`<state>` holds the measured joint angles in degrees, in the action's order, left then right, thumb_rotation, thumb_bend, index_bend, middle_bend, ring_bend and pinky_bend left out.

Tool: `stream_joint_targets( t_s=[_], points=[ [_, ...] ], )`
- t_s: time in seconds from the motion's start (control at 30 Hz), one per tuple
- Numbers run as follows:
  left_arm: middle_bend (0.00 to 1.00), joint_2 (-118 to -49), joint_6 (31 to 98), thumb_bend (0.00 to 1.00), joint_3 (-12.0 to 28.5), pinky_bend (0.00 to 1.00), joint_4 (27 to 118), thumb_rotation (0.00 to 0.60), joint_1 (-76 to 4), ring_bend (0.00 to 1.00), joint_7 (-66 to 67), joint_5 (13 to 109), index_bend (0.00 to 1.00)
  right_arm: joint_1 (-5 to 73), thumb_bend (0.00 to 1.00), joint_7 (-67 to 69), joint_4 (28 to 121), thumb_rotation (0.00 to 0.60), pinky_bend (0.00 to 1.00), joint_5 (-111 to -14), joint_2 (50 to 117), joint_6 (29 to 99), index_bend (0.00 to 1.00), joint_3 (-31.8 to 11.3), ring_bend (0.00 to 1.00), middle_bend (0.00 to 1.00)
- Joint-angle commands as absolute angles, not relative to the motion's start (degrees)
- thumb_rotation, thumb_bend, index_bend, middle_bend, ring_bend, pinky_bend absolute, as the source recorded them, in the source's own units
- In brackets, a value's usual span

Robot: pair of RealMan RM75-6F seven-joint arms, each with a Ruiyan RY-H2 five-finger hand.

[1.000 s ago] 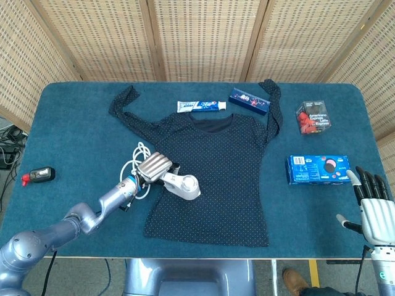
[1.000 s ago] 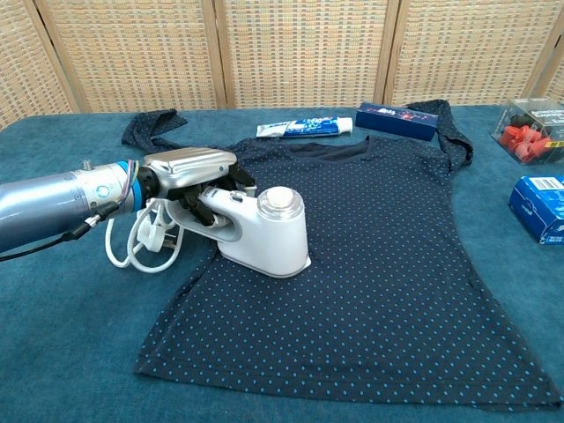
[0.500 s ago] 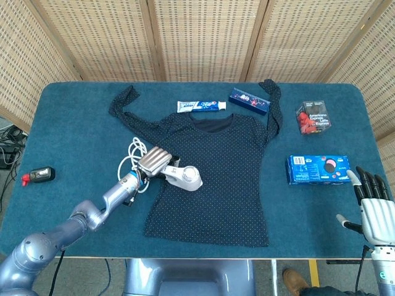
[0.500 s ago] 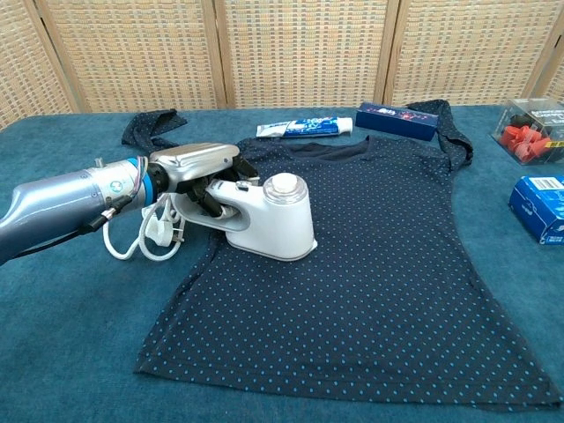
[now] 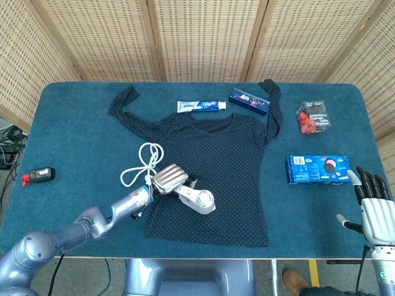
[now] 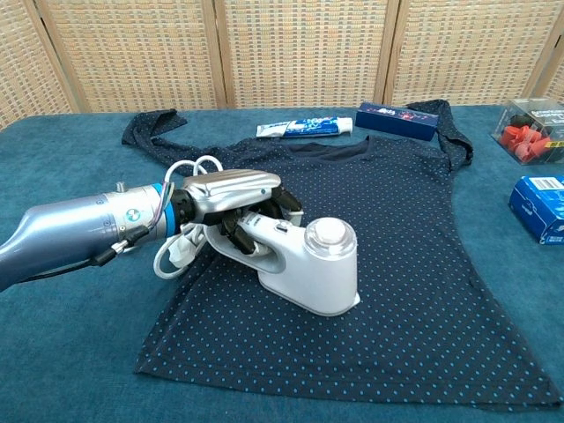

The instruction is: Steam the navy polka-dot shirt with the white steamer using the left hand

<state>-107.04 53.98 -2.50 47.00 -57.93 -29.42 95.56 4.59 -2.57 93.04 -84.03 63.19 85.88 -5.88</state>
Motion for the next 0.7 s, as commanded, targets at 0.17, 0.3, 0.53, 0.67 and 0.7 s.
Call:
stream_joint_targets(
  t_s=[0.17, 0.3, 0.53, 0.67, 0.7],
  points=[
    [0.80, -106.1, 55.4, 0.70, -4.1, 0.87, 52.4, 0.600, -59.0, 0.74, -27.4, 98.4, 1.00, 4.6, 0.00, -2.5, 93.1, 0.600, 0.00, -84.0, 63.1, 85.9, 0.06, -5.9, 0.00, 0.00],
    [0.80, -106.7, 54.4, 0.70, -4.1, 0.87, 53.0, 0.600, -59.5, 0.74, -26.3, 98.4, 1.00, 4.6, 0.00, -2.5, 93.0, 0.600, 0.00, -84.0, 63.1, 85.8, 0.07, -5.9, 0.00, 0.00],
    [0.79, -108.9, 52.7, 0.70, -2.4, 0.87, 49.7, 0.600, -60.3, 0.74, -24.4, 96.9, 1.00, 4.6, 0.00, -2.4, 93.1, 0.600, 0.00, -84.0, 63.1, 85.9, 0.07, -5.9, 0.00, 0.00],
    [0.80, -110.3, 51.2, 0.70, -1.3, 0.87, 45.7, 0.600, -61.0, 0.74, -23.8, 95.7, 1.00, 4.6, 0.00, -2.4, 93.0, 0.600, 0.00, -84.0, 63.1, 85.8, 0.07, -5.9, 0.00, 0.00],
    [0.80, -110.7, 50.9, 0.70, -0.8, 0.87, 44.5, 0.600, -61.1, 0.74, -24.2, 95.2, 1.00, 4.6, 0.00, -2.4, 93.0, 0.600, 0.00, -84.0, 63.1, 85.8, 0.07, -5.9, 0.00, 0.00]
  ],
)
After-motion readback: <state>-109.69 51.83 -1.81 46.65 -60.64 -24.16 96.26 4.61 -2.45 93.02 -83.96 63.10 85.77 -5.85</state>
